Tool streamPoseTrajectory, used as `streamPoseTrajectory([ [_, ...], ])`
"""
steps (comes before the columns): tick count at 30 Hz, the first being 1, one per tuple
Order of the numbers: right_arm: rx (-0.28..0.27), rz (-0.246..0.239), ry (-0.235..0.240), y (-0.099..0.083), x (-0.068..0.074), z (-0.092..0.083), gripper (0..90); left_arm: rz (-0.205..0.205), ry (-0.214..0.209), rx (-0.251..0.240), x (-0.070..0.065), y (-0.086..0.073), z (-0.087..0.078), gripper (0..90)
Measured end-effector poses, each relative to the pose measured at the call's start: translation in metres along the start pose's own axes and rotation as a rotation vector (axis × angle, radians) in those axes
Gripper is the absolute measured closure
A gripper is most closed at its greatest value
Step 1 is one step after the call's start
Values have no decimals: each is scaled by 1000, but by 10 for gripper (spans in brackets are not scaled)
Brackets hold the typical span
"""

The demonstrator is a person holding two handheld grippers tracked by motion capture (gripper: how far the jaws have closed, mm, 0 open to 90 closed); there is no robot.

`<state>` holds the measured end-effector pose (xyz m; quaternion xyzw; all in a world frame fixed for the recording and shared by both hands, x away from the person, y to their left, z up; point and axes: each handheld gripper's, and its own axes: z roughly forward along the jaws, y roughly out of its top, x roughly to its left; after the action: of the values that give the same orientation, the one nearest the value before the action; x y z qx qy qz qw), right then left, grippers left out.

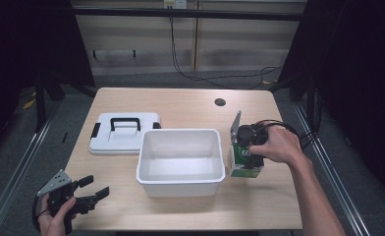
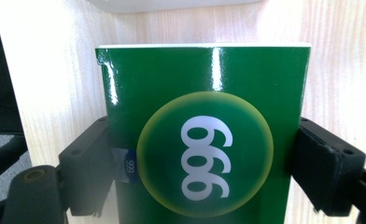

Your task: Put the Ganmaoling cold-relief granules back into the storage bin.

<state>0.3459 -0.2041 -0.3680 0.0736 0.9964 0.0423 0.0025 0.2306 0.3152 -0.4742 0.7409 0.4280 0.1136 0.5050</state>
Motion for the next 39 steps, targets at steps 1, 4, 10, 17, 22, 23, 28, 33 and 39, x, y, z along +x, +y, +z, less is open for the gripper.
streamPoseTrajectory([
  [1, 0, -1, -6, 0, 0, -2, 159, 2, -1, 1, 0, 0, 0, 159],
  [4, 1, 5, -1, -1, 1, -6, 160, -2, 1, -4, 0, 0, 0, 159],
  [10, 1, 5, -5, -3, 1, -16, 160, 2, -1, -4, 0, 0, 0, 159],
  [17, -8, 20, -16, -3, 2, -28, 160, -1, -3, -5, 0, 0, 0, 159],
  [22, -10, 16, -19, -1, 0, -34, 160, 2, -4, -5, 0, 0, 0, 159],
  [23, -5, 25, -12, -1, 1, -35, 160, 1, -3, -6, 0, 0, 0, 159],
  [28, 8, 33, -3, 0, 2, -43, 159, -2, -5, -10, 0, 0, 0, 159],
  [33, 8, 27, -14, 2, 2, -55, 159, -2, -5, -9, 0, 0, 0, 159],
  [39, 11, 30, -35, 5, 3, -71, 160, -1, -7, -10, 1, 1, 0, 159],
])
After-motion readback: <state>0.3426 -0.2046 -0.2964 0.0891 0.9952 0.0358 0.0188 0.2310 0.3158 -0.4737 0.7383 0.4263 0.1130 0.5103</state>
